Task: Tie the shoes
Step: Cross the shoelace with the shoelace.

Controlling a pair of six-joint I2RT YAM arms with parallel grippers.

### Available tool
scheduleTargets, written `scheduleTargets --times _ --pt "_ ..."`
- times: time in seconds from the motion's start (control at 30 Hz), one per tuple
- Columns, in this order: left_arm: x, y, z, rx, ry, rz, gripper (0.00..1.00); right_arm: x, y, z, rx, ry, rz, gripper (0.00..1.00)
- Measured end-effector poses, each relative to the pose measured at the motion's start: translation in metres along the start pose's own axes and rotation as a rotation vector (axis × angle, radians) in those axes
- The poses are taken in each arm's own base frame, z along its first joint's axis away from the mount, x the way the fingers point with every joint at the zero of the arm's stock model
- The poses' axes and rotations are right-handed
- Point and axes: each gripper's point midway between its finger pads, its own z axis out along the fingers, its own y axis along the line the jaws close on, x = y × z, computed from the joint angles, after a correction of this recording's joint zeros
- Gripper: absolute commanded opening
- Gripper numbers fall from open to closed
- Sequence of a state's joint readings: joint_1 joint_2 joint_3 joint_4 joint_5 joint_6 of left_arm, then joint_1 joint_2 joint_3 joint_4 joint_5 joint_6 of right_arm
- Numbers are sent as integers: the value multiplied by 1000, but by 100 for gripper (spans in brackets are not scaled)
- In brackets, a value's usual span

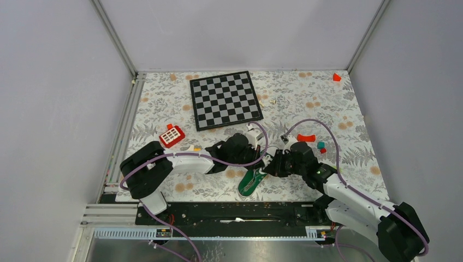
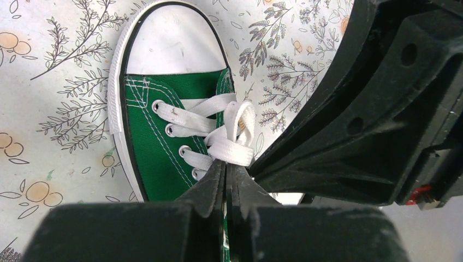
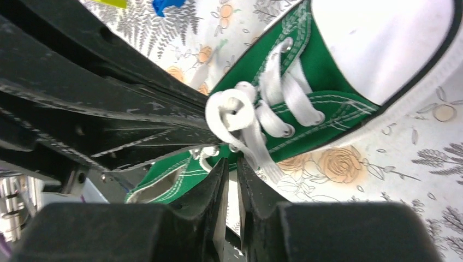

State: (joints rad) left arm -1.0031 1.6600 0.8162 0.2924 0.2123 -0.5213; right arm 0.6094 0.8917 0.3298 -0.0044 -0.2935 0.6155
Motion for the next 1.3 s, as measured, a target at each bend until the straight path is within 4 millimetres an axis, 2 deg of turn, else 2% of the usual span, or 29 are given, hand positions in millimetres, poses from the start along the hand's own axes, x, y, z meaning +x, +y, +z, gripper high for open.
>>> scheduleTargets --times 0.3,0.57,1.3 --pt "0 0 0 1 0 -1 0 2 -16 -5 83 -14 -14 30" --pt "0 0 0 1 0 -1 0 -3 -12 -8 68 -40 -22 32" --pt "0 0 0 1 1 -3 0 -24 -11 1 97 -90 -41 34"
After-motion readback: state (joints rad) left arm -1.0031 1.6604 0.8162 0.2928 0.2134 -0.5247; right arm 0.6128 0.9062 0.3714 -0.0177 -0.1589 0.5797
